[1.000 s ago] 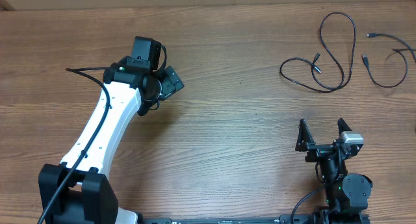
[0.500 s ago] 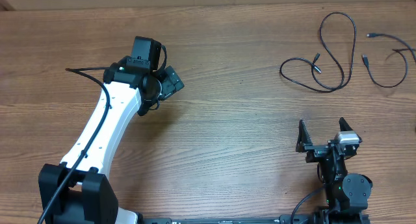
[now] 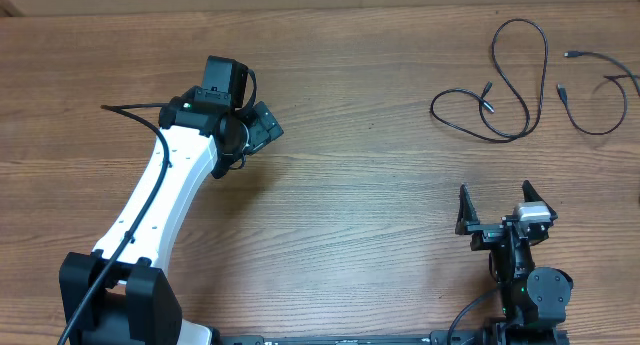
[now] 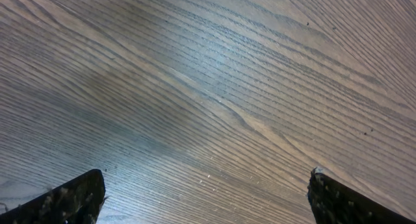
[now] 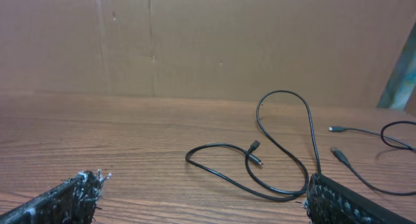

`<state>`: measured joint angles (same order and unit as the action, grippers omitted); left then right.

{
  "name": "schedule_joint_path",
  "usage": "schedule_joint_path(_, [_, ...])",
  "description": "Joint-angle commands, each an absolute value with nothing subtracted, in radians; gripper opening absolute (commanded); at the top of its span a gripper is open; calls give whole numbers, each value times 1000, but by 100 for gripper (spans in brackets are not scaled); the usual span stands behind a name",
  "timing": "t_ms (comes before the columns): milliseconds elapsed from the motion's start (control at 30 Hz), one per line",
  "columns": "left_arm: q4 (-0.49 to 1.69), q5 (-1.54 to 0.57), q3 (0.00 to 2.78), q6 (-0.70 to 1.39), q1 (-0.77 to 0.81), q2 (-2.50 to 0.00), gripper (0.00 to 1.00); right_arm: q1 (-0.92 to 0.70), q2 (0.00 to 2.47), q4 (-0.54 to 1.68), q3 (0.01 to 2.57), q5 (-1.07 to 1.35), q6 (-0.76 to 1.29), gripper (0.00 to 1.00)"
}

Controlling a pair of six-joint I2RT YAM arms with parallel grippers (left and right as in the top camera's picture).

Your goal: Untangle cables

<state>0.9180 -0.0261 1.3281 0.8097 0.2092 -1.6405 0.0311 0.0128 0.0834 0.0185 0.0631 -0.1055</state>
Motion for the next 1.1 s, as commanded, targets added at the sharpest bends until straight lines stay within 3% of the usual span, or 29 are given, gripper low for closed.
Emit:
schedule_joint_path(0, [919,-26,1332,815,210,-1638,100,34,5,81,8,62,-110,100])
schedule_joint_path(267, [886,-26,1332,828,210,-1638,100,34,5,81,8,62,-110,100])
schedule_joint_path(567, [790,-11,1332,481,210,-1601,99,34,5,81,8,62,-110,100])
schedule_joint_path(1067, [677,-35,1332,310,210,-1236,99,34,5,81,8,62,-110,100])
